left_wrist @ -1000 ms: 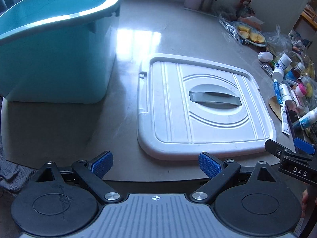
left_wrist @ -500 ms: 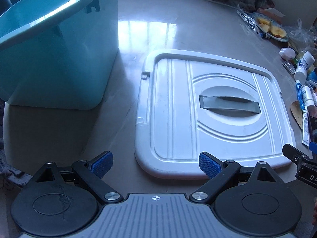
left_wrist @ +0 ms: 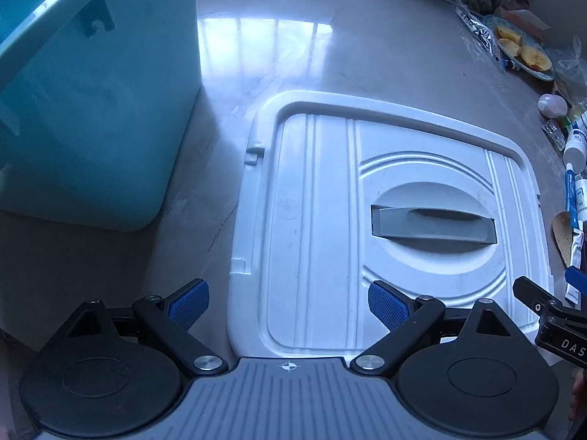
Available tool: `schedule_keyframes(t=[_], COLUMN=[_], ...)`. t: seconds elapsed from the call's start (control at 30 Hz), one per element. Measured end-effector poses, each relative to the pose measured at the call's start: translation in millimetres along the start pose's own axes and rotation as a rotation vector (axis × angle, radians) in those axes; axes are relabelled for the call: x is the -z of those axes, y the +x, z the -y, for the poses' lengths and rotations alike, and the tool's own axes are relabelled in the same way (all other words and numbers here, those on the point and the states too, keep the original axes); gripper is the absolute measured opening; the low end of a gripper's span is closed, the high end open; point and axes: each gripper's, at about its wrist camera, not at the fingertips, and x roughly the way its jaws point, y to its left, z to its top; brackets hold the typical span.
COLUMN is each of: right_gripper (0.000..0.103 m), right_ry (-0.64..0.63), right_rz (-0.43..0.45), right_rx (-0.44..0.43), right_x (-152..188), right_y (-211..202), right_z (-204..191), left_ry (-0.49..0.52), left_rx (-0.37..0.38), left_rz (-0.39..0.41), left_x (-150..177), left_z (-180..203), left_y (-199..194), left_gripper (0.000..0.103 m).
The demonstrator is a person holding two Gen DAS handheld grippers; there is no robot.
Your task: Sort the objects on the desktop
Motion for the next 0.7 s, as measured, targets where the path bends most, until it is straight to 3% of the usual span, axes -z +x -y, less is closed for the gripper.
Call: schedule_keyframes(t=[0.57, 0.7], right_gripper=[0.102, 0.103], right_ry=[0.046, 0.060], right_rz=[-0.107, -0.112], right_rx=[-0.050, -0.063], right_x=[-29, -33], right_y=[39, 44], right_z=[8, 5], left_ry=[-0.058, -0.049], left_rx=[0.034, 0.033], left_rz=[-0.086, -0.086], left_x=[-24, -27], left_z=[2, 7], left_y=[42, 49], left_gripper=[0.095, 0.100])
